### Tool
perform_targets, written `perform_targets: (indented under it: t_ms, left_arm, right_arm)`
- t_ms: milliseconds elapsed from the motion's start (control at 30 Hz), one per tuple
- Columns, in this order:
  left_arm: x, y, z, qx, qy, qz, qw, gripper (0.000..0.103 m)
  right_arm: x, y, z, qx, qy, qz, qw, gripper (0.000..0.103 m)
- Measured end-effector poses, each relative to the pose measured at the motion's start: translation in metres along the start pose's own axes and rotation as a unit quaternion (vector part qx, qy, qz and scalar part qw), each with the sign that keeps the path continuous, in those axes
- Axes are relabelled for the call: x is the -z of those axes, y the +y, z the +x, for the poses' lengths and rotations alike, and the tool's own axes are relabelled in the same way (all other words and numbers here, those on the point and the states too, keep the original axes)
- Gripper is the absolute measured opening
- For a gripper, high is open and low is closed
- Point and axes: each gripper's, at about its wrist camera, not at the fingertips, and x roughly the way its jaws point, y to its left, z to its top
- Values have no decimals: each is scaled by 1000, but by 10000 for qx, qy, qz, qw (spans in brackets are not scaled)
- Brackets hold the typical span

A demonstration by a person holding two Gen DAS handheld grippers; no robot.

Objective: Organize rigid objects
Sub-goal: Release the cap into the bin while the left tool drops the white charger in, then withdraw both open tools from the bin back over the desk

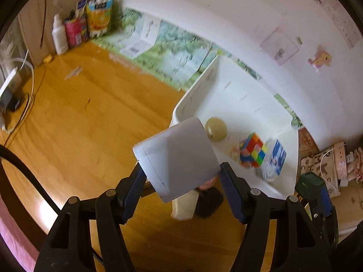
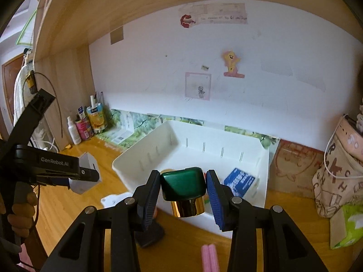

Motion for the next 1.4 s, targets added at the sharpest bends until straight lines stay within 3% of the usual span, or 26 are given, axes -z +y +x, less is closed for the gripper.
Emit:
perform_targets:
  t_ms: [200, 267, 333, 633, 867, 1000, 1067, 1233, 1400]
  left_arm:
    - [-21, -15, 5, 64, -310, 344, 9989, 69]
    - [-25, -21, 9, 109, -420, 533, 9976, 69]
    - [-28, -27, 14, 133, -496, 683, 9963, 69]
    - [-32, -52, 41, 106, -555, 1309, 9898, 70]
    - [-28, -57, 50, 194, -374, 1371, 9897, 70]
    - [-26, -62, 32, 220, -850, 1599, 9832, 71]
    - [-25, -64, 21, 172, -1049, 1753, 9788, 76]
    - [-26, -56, 1, 202, -1256, 1668, 9778, 78]
    - [-22, -43, -21, 176, -1464, 1653, 9752, 78]
  right_arm:
    - [-9, -11, 23, 113, -3, 115, 9999, 39]
    - [-10, -14, 31, 121, -12, 135, 9998, 30]
    - [-10, -16, 37, 118, 9, 167, 9998, 30]
    - [-2, -30, 57, 179, 272, 418, 9986, 30]
    - [2, -45, 54, 196, 296, 787, 9963, 30]
    - [1, -47, 51, 188, 313, 823, 9959, 30]
    - [0, -46, 49, 164, 311, 850, 9958, 30]
    - [-2, -41, 42, 93, 280, 899, 9955, 31]
    - [-5, -31, 30, -86, 243, 963, 9950, 43]
